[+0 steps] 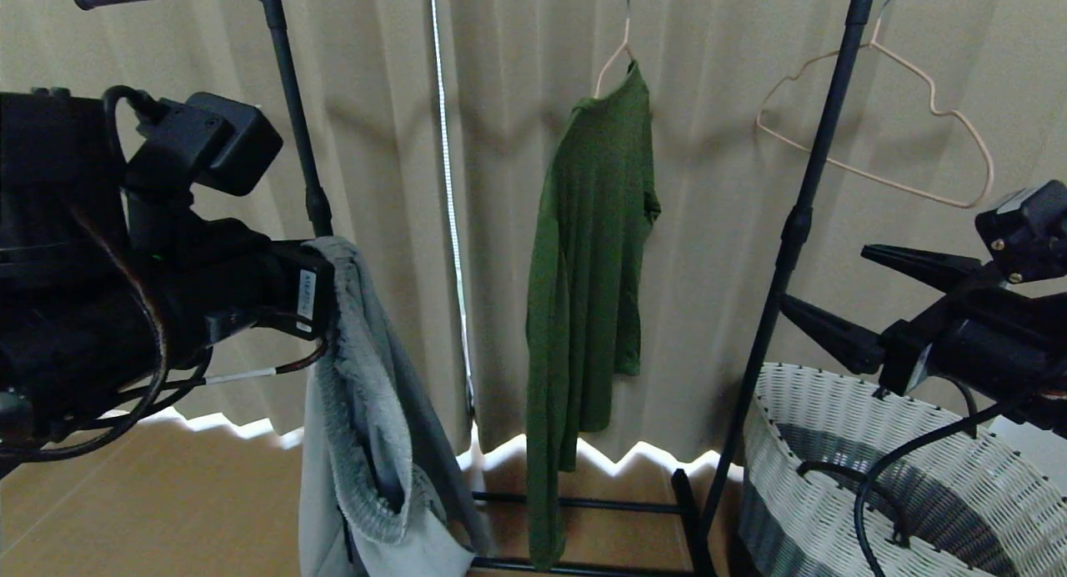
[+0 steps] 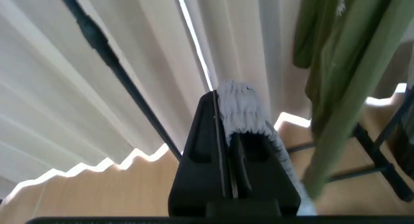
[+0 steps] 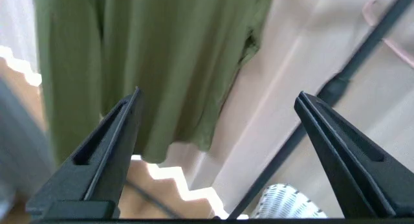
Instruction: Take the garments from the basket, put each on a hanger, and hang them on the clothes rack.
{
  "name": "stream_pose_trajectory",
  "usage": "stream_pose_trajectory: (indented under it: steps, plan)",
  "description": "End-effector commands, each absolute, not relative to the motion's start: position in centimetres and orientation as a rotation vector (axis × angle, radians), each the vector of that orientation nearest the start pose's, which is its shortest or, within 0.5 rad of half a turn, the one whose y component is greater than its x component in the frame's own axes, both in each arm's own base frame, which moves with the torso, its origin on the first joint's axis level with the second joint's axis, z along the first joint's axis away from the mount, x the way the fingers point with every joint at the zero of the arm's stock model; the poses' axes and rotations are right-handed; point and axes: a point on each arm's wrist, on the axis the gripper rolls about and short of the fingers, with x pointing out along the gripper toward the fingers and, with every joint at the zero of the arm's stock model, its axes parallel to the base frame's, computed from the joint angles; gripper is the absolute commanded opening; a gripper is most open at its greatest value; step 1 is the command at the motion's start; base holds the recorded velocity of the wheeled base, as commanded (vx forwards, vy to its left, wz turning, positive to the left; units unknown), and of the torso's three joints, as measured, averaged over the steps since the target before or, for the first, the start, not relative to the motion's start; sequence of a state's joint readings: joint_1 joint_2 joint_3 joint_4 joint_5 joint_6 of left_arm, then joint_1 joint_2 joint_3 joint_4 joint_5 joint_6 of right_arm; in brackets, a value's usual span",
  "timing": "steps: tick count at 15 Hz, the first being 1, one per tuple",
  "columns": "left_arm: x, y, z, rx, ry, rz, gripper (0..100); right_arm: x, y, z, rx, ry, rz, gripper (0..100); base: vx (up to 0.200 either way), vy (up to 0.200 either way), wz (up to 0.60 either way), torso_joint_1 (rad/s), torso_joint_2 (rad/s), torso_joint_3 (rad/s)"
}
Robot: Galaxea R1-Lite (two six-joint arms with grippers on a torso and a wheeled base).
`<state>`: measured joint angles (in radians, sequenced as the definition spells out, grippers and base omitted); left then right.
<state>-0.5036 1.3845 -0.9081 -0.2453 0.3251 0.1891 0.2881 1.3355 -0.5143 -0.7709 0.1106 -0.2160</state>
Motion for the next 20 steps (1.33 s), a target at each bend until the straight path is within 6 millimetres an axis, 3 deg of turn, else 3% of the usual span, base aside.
stream_pose_trajectory:
  steps: [1,6,11,20]
  plan:
    - [19.8,-10.1,26.5,0.268,0.166,-0.194,0,18.8,5.6,19.9,-0.217,-0.017,0.38,100,0.0,0.0,0.0,0.0,0.0,0.0]
    - [19.6,-10.1,26.4,0.27,0.162,-0.199,0,16.9,3.5,16.3,-0.227,0.033,0.256,100,0.0,0.0,0.0,0.0,0.0,0.0]
    - [18.4,-9.4,25.8,0.268,0.174,-0.206,0,17.4,2.2,17.2,-0.227,0.011,0.131,100,0.0,0.0,0.0,0.0,0.0,0.0]
    - [17.6,-7.3,25.0,0.255,0.189,-0.169,0,15.3,1.5,16.7,-0.278,0.004,0.103,100,0.0,0.0,0.0,0.0,0.0,0.0]
